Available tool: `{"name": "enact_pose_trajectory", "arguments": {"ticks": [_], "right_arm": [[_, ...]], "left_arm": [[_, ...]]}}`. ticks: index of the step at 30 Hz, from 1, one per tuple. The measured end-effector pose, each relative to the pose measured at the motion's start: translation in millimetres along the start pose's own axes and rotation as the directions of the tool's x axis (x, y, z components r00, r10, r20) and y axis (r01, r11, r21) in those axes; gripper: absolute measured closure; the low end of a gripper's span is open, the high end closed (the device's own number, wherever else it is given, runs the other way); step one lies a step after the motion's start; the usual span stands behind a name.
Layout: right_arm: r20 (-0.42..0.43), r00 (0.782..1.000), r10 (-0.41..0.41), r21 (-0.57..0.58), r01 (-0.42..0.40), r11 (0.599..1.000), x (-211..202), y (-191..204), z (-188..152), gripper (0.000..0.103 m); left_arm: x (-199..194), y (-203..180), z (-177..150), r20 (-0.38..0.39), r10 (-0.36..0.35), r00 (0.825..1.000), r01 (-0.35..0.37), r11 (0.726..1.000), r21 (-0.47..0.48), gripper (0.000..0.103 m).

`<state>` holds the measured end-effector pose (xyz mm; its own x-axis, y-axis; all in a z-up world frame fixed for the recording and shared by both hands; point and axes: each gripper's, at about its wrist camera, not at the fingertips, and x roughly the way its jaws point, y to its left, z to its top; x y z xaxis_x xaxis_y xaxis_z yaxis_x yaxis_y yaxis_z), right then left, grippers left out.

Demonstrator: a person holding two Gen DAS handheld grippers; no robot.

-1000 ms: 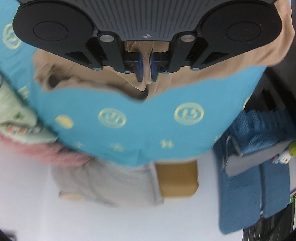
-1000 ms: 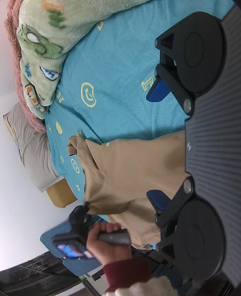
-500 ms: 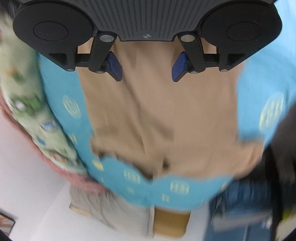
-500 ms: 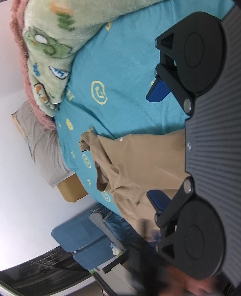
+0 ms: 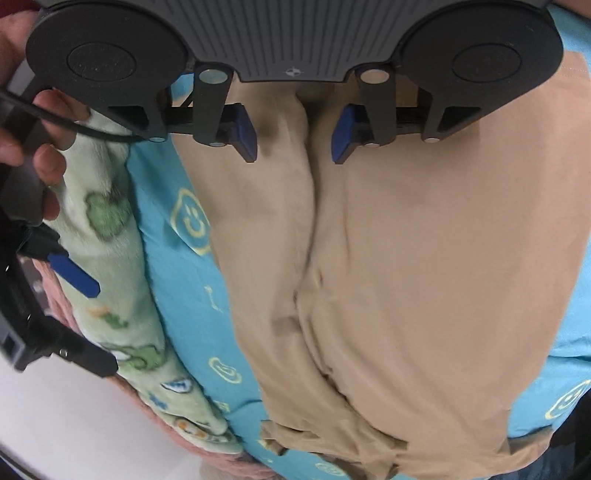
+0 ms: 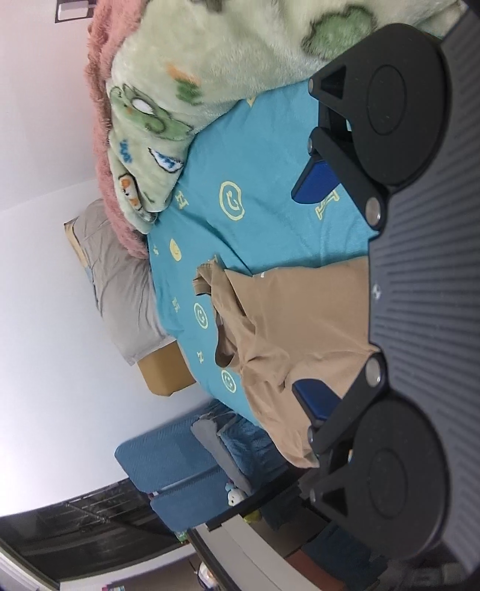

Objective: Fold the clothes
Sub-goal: 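Fold the held side over the shirt lengthwise and open the left gripper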

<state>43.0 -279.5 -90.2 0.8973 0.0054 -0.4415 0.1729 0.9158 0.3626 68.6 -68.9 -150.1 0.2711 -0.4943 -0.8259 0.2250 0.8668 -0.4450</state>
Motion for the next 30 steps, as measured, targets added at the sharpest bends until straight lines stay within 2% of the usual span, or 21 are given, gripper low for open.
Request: {"name": "enact_pose_trajectory", "arguments": {"ticks": [5,6,8,9,13,14,17,19,20,21,23,25,27,30], "right_arm": [[0.009,1.000,-0.002,-0.023,0.002,1.000,-22.0,6.8,-2.8,0.000],[0.010,1.000,-0.004,-0.029,0.005,1.000,-24.9,8.2,-3.4,0.000],[0.013,1.000,-0.019,-0.048,0.020,0.999,-23.0,11.0,-4.7,0.000],[0.014,1.000,-0.026,-0.057,0.027,0.998,-21.9,12.2,-5.3,0.000],[0.017,0.999,-0.041,-0.076,0.042,0.996,-23.4,14.7,-7.4,0.000],[0.019,0.999,-0.043,-0.080,0.044,0.996,-24.5,15.4,-7.8,0.000],[0.032,0.999,-0.029,-0.093,0.032,0.995,-30.1,19.5,-8.0,0.000],[0.036,0.999,-0.023,-0.106,0.027,0.994,-32.2,23.2,-8.5,0.000],[0.037,0.999,-0.022,-0.114,0.026,0.993,-32.9,25.2,-8.7,0.000],[0.037,0.999,-0.021,-0.121,0.025,0.992,-33.5,27.3,-9.0,0.000],[0.039,0.999,-0.017,-0.128,0.022,0.991,-37.7,30.7,-8.8,0.000],[0.048,0.999,-0.010,-0.120,0.016,0.993,-47.2,32.7,-5.4,0.000],[0.065,0.998,0.000,-0.104,0.007,0.995,-60.5,36.2,-1.2,0.000],[0.104,0.994,0.017,-0.079,-0.008,0.997,-85.9,45.3,13.4,0.000]], "left_arm": [[2.9,1.7,-8.7,-0.039,-0.016,0.999,0.016,1.000,0.001,0.060],[3.5,2.0,-10.5,-0.047,-0.019,0.999,0.019,1.000,0.001,0.064],[-0.3,3.1,-10.8,-0.050,-0.041,0.998,0.041,0.999,0.002,0.077],[-3.7,3.1,-10.2,-0.048,-0.062,0.997,0.062,0.998,0.003,0.101],[-17.0,3.2,-7.7,-0.041,-0.143,0.989,0.143,0.990,0.008,0.100],[-22.0,2.2,-9.3,-0.032,-0.140,0.990,0.140,0.990,0.018,0.100],[-19.3,4.8,-18.9,-0.055,-0.060,0.997,0.061,0.998,0.025,0.100],[-12.2,2.0,-23.2,-0.062,0.013,0.998,-0.009,0.997,0.075,0.100],[-13.1,-0.3,-22.9,-0.051,0.017,0.999,-0.013,0.995,0.094,0.099],[-13.9,-2.6,-22.6,-0.041,0.022,0.999,-0.017,0.993,0.114,0.098],[-23.3,-6.2,-22.5,0.000,0.037,0.999,-0.037,0.990,0.134,0.086],[-35.6,-10.1,-23.3,0.055,0.057,0.997,-0.065,0.985,0.157,0.059],[-53.7,-14.1,-23.2,0.120,0.085,0.989,-0.105,0.980,0.171,0.044],[-85.9,-25.9,-19.8,0.217,0.139,0.966,-0.174,0.973,0.153,0.027]]}}
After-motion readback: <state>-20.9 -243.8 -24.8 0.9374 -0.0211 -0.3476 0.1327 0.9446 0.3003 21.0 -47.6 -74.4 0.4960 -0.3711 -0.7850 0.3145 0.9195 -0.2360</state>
